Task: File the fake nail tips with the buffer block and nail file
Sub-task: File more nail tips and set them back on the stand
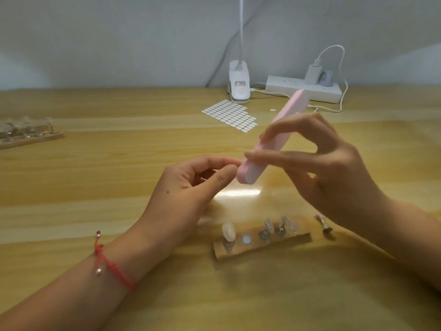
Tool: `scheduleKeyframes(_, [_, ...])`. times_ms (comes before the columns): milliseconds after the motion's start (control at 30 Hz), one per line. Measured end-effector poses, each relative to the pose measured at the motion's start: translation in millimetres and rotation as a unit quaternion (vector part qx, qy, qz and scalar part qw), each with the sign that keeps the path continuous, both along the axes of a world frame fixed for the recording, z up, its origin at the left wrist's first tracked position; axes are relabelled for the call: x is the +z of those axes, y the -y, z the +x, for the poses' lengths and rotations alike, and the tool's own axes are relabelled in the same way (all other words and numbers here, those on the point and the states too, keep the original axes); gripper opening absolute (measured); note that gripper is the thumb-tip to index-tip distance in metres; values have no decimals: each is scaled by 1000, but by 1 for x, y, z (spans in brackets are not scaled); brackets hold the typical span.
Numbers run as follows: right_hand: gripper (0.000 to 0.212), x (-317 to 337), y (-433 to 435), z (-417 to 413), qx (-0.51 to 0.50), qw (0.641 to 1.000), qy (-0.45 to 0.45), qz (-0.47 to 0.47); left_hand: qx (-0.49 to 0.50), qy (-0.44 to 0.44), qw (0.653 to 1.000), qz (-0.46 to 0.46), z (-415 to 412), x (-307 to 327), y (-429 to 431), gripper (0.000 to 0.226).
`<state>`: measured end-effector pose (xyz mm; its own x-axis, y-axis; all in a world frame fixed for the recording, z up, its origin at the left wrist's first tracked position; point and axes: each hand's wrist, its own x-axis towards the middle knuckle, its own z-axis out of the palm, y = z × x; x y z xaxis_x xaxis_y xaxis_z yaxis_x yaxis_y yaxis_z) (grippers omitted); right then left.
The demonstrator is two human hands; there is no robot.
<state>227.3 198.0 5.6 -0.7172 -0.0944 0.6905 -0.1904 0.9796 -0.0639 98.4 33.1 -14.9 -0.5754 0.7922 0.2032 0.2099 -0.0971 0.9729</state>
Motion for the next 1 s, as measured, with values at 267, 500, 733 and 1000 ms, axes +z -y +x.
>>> scheduleKeyframes(267, [40,0,-1,0,-6,997,-17,74,-22,24,999,27,1,2,-1,26])
scheduleKeyframes(500, [32,-4,16,-3,66,995,-17,80,-40,72,996,32,1,3,0,30])
scheduleKeyframes(733, [24,-13,28,-1,108,990,-8,92,-45,67,997,14,0,5,2,31])
scheduleKeyframes(1000, [25,-10,17,2,67,996,-5,65,-37,61,997,21,-2,6,2,21])
